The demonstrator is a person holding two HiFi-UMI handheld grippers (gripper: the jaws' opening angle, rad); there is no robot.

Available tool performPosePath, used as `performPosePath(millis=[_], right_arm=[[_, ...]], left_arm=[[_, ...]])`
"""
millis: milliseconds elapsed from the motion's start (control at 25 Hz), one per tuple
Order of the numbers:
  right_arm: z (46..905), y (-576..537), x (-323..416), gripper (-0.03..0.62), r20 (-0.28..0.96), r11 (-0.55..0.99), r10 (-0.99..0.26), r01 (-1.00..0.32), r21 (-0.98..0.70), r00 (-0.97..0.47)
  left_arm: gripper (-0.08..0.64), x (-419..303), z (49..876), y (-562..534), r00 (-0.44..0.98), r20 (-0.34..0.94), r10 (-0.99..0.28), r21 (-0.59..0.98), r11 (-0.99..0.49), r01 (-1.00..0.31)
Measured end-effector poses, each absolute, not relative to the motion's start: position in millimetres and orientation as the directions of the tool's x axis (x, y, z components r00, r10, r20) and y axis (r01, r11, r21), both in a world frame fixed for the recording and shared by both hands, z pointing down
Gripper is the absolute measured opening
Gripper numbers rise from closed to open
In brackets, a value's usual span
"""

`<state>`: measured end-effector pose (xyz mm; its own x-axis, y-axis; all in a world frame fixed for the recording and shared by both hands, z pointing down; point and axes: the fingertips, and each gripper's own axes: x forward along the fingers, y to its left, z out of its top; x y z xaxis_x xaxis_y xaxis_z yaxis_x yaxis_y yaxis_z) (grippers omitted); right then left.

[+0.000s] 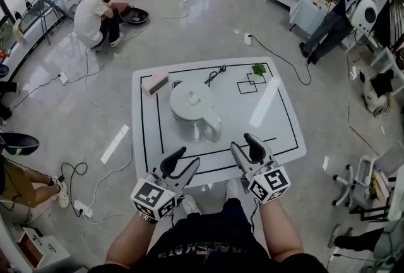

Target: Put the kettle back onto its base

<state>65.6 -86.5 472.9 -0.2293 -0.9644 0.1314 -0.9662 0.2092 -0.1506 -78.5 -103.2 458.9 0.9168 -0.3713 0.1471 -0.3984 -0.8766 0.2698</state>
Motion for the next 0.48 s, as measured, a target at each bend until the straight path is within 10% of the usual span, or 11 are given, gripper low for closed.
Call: performPosePath(millis=[240, 480], right_arm=[[429, -70, 93, 0.074, 0.054, 0.176, -0.982, -0.980, -0.088, -0.181], [409, -70, 109, 0.002, 0.010, 0.272, -0.962, -0.962, -0.026, -0.273]], left_arm=[[0.011, -53, 443, -91, 0.930, 0.111, -0.351, 0.283, -0.886, -0.368], [0.005, -24, 442, -78, 0.903, 0.126, -0.410, 0.270, -0.862, -0.429]])
